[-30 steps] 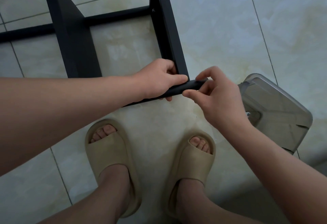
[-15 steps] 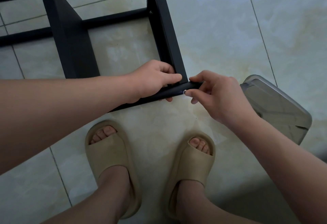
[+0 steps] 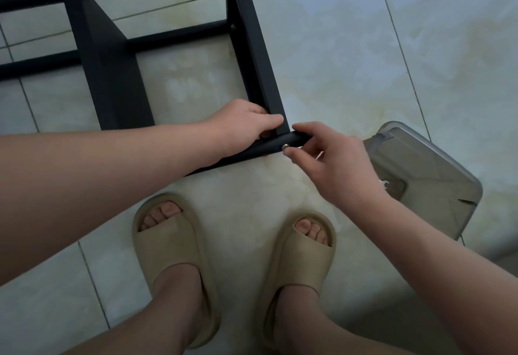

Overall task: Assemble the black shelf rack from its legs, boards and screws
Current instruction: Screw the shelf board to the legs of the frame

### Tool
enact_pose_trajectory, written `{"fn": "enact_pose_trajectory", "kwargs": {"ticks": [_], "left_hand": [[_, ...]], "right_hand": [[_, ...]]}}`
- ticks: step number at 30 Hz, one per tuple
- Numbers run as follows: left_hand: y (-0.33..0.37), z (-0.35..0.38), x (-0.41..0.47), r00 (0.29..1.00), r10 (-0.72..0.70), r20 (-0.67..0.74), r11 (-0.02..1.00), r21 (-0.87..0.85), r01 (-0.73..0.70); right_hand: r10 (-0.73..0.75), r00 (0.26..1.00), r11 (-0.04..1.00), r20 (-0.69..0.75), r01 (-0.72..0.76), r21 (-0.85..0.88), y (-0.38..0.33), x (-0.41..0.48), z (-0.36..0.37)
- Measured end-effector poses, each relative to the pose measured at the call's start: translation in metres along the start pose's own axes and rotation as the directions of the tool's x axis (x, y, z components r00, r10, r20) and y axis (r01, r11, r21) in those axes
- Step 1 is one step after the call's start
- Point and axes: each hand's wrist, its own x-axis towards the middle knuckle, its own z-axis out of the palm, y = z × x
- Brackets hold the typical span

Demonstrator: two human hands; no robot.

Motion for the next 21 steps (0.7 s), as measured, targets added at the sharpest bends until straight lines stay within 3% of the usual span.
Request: {"fn": "enact_pose_trajectory", "kwargs": {"ticks": [4, 6, 7, 9, 12, 14, 16, 19, 21], "left_hand": [[0.008, 0.01, -0.004, 0.935, 0.05, -0.35, 0.986, 0.165, 0.009], [0.015, 0.016, -0.014, 0.84, 0.302, -0.451, 0.915, 0.384, -0.123], [0.019, 0.021, -0.021, 0.778, 0.464, -0.424, 0.841, 0.488, -0.235], [0.03, 0.036, -0.032, 0.681, 0.691, -0.244, 0.657, 0.605, -0.45], [0.034, 0.072, -0.04, 0.622, 0.768, 0.154, 0.373, 0.681, -0.63], [0.028, 0.098, -0.037, 0.59, 0.688, 0.422, 0.142, 0.719, -0.68], [0.019, 0.119, -0.027, 0.585, 0.549, 0.597, -0.073, 0.731, -0.678], [0.013, 0.137, -0.008, 0.607, 0.355, 0.711, -0.262, 0.699, -0.666], [0.011, 0.14, 0.003, 0.613, 0.297, 0.732, -0.324, 0.682, -0.656]], "right_hand": [[-0.134, 0.99, 0.991, 0.037, 0.135, -0.012, 0.017, -0.025, -0.015], [-0.138, 0.99, 0.989, -0.028, 0.137, -0.047, 0.035, -0.037, -0.031], [-0.125, 0.99, 0.99, -0.068, 0.12, -0.073, 0.046, -0.042, -0.039], [-0.081, 0.985, 0.99, -0.153, 0.062, -0.126, 0.069, -0.051, -0.054], [0.08, 0.973, 0.982, -0.219, -0.114, -0.149, 0.108, -0.061, -0.068], [0.225, 0.959, 0.95, -0.176, -0.256, -0.181, 0.132, -0.061, -0.075], [0.367, 0.926, 0.893, -0.083, -0.376, -0.248, 0.152, -0.055, -0.078], [0.512, 0.858, 0.797, 0.045, -0.455, -0.398, 0.176, -0.041, -0.08], [0.569, 0.812, 0.735, 0.133, -0.429, -0.525, 0.188, -0.033, -0.078]]}}
